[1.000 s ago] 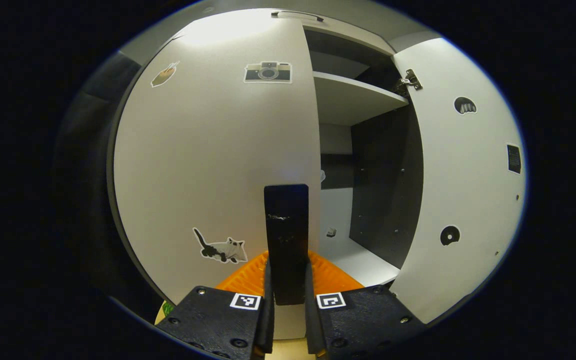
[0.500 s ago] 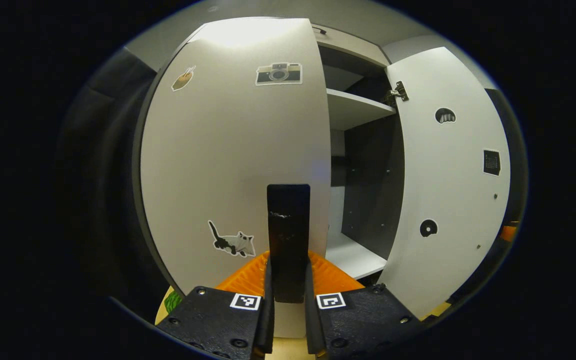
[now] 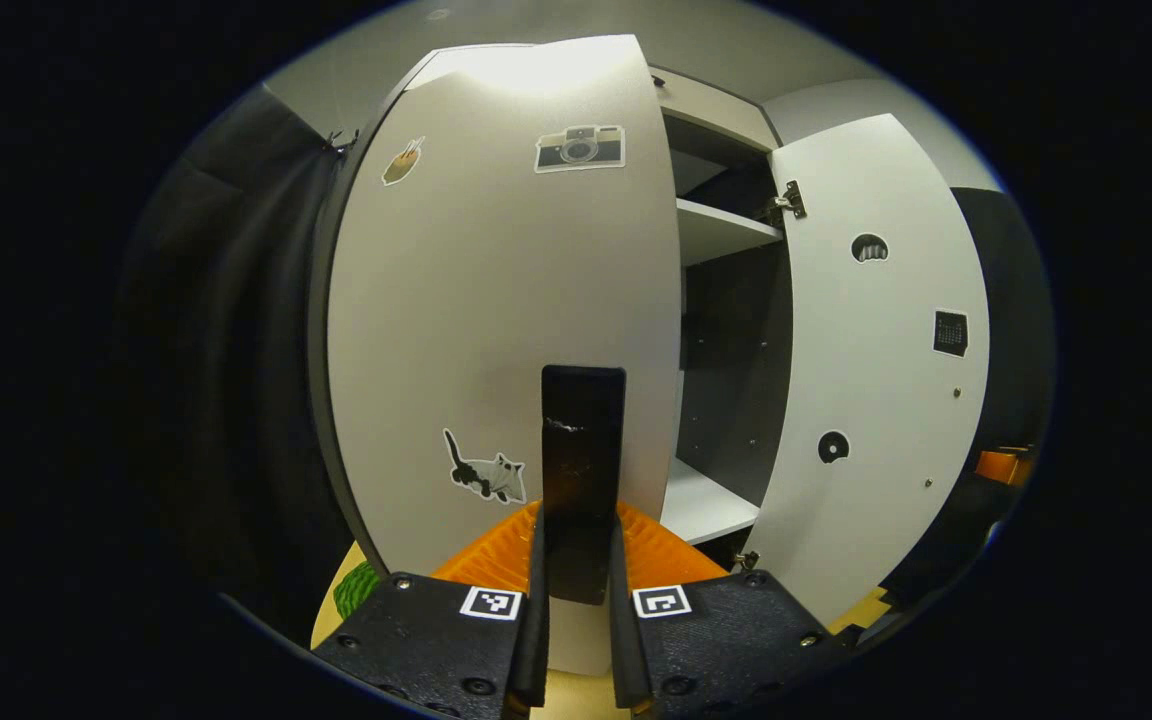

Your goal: Open the right door of the double-door shoe cabinet with the right hand, and open the left door with the left hand.

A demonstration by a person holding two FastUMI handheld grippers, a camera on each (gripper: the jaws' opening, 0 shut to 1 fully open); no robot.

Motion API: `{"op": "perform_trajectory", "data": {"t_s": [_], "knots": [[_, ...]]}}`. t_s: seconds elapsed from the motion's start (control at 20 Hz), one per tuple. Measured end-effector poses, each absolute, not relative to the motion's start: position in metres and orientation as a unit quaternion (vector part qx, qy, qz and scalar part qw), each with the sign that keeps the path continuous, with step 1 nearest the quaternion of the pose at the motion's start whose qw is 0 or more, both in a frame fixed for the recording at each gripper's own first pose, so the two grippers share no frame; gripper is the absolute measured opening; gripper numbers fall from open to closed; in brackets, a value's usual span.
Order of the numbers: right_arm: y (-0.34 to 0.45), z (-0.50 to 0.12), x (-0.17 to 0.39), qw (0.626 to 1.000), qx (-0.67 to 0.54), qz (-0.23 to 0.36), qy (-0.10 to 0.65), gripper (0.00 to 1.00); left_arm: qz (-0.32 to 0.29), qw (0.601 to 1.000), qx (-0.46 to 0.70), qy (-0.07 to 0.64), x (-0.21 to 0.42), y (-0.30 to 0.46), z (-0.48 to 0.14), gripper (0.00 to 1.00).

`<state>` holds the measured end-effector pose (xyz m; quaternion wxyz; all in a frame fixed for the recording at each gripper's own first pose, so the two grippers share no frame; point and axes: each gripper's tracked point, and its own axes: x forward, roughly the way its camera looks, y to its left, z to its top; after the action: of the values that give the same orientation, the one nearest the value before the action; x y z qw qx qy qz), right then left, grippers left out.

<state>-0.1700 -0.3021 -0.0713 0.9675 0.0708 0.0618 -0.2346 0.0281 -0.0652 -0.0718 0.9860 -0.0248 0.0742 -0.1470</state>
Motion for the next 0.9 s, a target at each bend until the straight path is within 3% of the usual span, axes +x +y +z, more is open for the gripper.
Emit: {"op": "perform_trajectory", "data": {"t_s": [0.9], "knots": [[-0.302,-0.090,-0.159,0.967,0.098,-0.221,0.082,0.84,-0.100,0.993,-0.025,0.065,-0.027,0.009,-0.067,0.24]]}}
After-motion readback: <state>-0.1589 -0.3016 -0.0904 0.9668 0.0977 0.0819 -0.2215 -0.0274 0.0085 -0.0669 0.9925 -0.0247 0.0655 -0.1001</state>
